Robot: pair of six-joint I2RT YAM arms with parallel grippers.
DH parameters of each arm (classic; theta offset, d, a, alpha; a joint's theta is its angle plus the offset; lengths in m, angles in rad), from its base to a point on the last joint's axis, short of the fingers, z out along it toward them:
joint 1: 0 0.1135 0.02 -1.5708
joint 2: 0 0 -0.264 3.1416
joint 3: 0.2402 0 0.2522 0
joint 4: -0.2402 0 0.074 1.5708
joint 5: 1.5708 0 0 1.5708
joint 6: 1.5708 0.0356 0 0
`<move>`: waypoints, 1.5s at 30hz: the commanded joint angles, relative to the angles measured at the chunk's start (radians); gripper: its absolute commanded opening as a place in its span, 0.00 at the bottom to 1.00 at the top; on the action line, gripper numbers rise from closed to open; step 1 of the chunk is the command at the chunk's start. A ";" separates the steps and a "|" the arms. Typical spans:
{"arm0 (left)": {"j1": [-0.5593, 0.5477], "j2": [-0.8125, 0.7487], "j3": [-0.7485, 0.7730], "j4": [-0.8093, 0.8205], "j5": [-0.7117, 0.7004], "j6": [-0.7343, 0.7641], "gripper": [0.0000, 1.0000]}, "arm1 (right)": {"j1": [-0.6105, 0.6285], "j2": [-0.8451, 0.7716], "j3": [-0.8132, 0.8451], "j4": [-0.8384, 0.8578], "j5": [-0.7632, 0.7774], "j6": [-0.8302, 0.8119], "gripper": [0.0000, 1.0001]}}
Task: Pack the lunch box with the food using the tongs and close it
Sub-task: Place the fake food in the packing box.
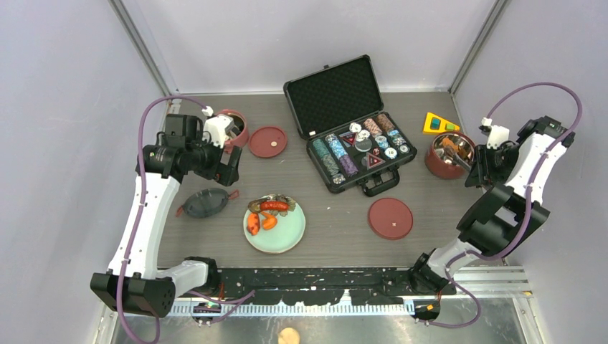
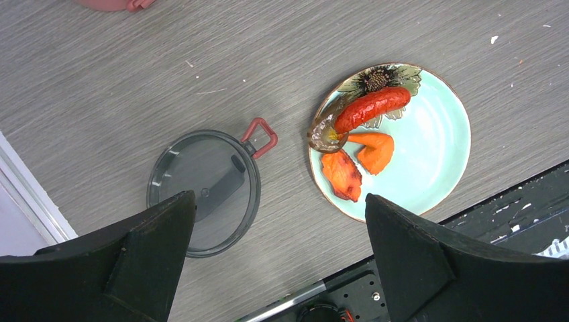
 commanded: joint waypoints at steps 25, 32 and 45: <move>-0.006 -0.023 0.002 0.007 0.025 0.012 1.00 | 0.295 -0.104 0.154 -0.033 -0.052 0.023 0.51; -0.005 -0.022 0.006 -0.001 0.023 0.014 1.00 | 0.635 -0.208 0.115 -0.004 -0.063 0.100 0.50; -0.006 -0.003 0.005 -0.012 0.046 0.012 1.00 | 1.194 -0.187 -0.040 0.187 0.112 0.181 0.50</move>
